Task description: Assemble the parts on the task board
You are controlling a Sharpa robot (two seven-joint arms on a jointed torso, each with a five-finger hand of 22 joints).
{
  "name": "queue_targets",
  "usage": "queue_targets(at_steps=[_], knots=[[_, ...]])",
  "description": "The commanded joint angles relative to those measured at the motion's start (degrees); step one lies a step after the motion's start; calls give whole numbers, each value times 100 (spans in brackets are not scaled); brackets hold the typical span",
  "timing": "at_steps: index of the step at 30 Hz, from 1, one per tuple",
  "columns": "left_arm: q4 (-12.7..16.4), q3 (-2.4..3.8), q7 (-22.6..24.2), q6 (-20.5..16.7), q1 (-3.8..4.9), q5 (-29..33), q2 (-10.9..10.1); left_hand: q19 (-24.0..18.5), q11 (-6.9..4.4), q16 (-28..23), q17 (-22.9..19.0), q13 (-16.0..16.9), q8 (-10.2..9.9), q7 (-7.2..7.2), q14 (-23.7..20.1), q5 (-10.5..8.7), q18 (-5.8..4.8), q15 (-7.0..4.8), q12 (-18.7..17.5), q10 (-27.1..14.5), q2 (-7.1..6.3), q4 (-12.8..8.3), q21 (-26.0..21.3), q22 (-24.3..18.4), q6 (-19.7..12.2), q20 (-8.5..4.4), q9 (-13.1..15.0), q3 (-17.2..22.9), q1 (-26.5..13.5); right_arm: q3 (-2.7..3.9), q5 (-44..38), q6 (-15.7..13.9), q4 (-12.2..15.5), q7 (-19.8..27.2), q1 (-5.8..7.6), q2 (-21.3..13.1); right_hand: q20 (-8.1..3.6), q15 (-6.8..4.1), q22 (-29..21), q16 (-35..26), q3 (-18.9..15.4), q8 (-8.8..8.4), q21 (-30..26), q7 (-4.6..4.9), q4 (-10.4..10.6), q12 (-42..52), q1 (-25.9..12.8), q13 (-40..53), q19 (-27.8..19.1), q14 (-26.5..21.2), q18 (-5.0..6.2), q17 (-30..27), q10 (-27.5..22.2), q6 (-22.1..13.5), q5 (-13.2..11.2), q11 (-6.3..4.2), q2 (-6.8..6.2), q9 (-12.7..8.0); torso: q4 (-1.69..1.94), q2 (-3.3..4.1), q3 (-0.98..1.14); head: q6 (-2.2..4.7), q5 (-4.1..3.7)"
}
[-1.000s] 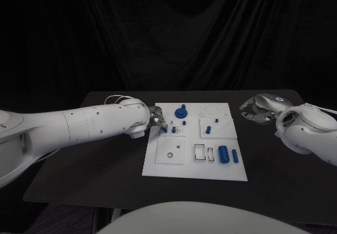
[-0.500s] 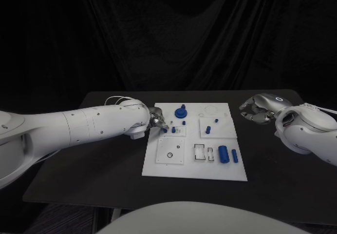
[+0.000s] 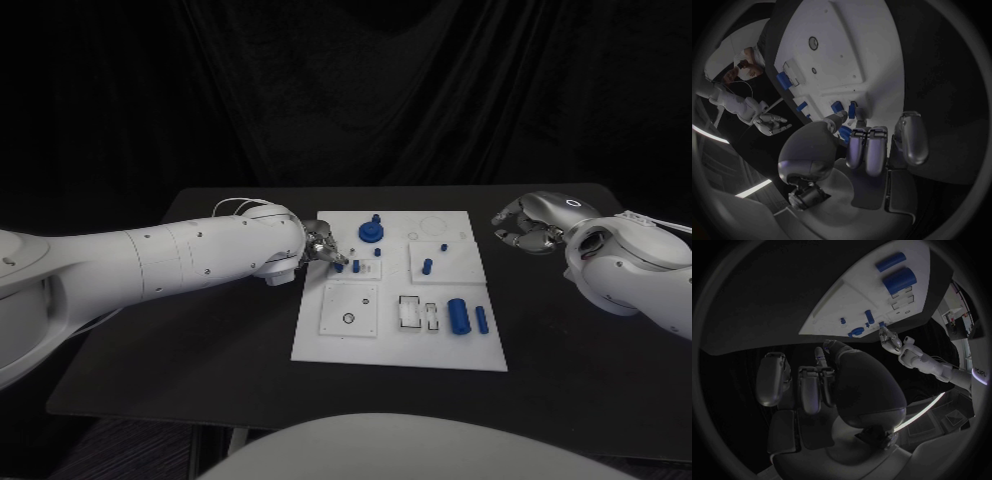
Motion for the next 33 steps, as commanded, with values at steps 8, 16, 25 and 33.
queue_targets(at_steps=[8, 16, 25, 33], knots=[[-1, -40, -68, 323, -92, 42, -31, -31, 81, 37, 1507, 1507, -148, 58, 583, -89, 8, 70, 20, 600, 49, 441, -40, 973, 28, 53, 130, -549, -237, 3, -16, 38, -11, -96, -17, 4, -8, 46, 1001, -34, 35, -12, -9, 16, 11, -36, -51, 1352, -47, 566, 114, 1430, 421, -16, 24, 48, 7, -7, 0, 1, 0, -1, 12], [-12, -40, 72, 275, -98, 43, -55, -31, 74, 37, 1507, 1507, -146, 44, 583, -114, 9, 68, 20, 600, 167, 692, -38, 975, 87, 54, 144, -785, -318, 3, -16, 42, -18, -95, -21, 8, -8, 46, 1001, -34, 35, -12, -9, 16, 11, -36, -51, 1352, -47, 566, 114, 1430, 421, -16, 24, 48, 7, -7, 1, 1, 3, -1, 22], [-12, -40, 174, 283, -103, 43, -90, -30, 49, 37, 1507, 1507, -50, 11, 583, -58, 9, 52, 20, 600, 197, 719, -34, 977, 200, 43, 154, -872, -244, 3, -16, 39, -20, -96, -24, 8, -7, 47, 1000, -30, 40, -9, -12, 16, 7, -30, -59, 1356, -48, 568, 114, 1432, 425, -12, 23, 49, 6, -8, 0, 2, 3, -1, 21], [-4, -40, 239, 264, -107, 43, -119, -32, 20, 37, 1507, 1507, 85, -25, 583, -37, 11, 29, 20, 600, 239, 747, -38, 975, 299, 25, 162, -942, -186, 3, -16, 39, -22, -100, -26, 9, -7, 47, 1000, -30, 40, -9, -12, 16, 7, -30, -59, 1356, -48, 568, 114, 1432, 425, -12, 23, 49, 6, -8, 0, -2, 5, -1, 14]])
